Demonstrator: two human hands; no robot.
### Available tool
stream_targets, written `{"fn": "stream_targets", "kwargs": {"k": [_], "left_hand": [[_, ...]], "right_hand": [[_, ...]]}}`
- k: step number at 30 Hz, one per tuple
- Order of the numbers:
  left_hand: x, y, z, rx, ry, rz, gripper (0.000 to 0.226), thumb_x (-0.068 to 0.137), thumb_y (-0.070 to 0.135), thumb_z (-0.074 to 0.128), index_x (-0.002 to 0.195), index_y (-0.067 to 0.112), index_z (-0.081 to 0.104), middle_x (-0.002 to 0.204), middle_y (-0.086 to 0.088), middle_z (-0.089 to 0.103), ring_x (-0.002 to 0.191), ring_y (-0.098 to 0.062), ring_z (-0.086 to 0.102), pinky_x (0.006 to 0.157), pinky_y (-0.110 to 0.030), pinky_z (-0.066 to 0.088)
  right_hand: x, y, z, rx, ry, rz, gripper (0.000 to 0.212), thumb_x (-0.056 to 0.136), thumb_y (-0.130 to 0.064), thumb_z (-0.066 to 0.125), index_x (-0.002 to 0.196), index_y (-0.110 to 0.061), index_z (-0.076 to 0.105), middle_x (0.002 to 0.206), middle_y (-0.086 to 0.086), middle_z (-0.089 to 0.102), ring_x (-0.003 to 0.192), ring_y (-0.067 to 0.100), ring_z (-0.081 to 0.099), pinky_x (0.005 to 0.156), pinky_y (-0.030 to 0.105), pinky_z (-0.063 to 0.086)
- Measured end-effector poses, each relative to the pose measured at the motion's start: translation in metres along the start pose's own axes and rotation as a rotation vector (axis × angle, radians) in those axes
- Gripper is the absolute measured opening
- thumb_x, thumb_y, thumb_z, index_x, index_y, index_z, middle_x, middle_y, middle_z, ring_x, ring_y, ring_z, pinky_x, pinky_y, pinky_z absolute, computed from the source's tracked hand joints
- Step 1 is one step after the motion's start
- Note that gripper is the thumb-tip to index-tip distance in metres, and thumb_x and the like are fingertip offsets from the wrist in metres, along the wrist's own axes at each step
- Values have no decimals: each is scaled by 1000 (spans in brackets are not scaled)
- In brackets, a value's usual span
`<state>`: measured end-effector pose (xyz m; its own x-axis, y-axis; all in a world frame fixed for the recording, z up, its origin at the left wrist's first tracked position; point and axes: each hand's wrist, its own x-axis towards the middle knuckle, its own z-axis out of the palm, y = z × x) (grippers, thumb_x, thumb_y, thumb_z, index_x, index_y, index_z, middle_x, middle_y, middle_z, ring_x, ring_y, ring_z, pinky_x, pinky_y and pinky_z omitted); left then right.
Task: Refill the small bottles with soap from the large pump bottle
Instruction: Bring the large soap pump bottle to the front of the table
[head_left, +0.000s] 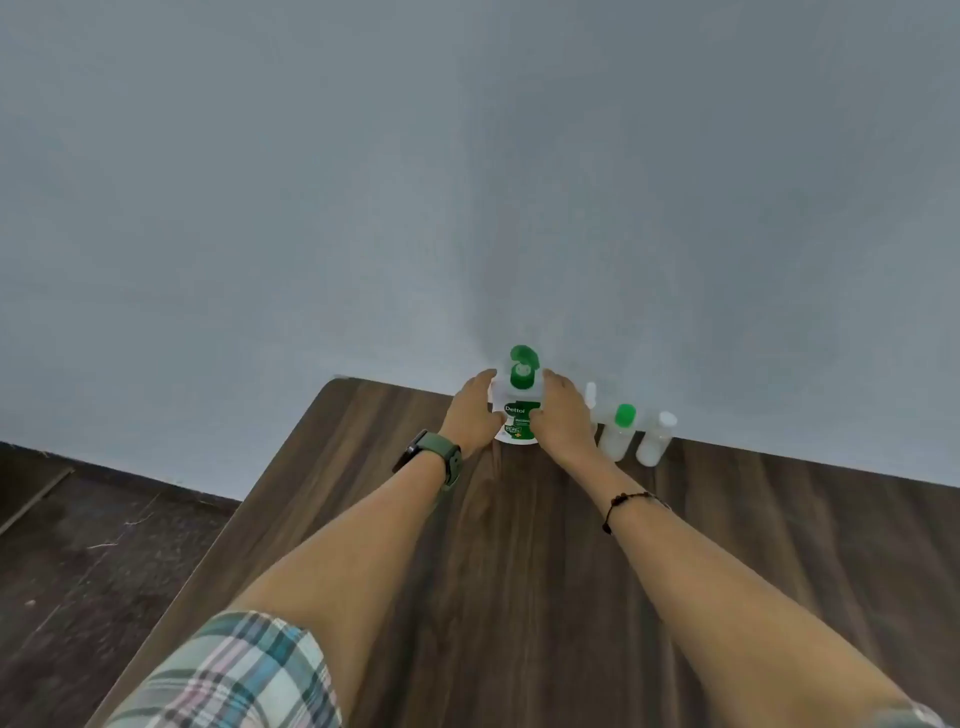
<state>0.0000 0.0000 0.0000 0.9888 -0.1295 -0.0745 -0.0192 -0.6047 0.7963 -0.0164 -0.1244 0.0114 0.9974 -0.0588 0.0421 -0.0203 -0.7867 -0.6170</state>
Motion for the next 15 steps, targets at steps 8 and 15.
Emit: {"fn": "stream_targets", "kwargs": {"k": [8, 15], "left_hand": [[24, -16, 20, 70, 21, 119, 31, 81, 2, 55, 111, 4, 52, 113, -17, 58, 103, -31, 57, 84, -36, 46], [-46, -26, 9, 182, -50, 173, 37, 79, 12, 63, 114, 9, 52, 114, -8, 58, 102, -24, 56, 80, -26, 38]], "right_hand": [[14, 16, 24, -58, 13, -44, 30, 83, 2, 50, 112, -1, 50, 117, 17, 42, 93, 36, 57, 84, 42, 48], [-57, 21, 18, -38, -69, -146, 37, 82, -9, 55, 118, -9, 50, 114, 9, 55, 100, 28, 56, 85, 36, 45]]}}
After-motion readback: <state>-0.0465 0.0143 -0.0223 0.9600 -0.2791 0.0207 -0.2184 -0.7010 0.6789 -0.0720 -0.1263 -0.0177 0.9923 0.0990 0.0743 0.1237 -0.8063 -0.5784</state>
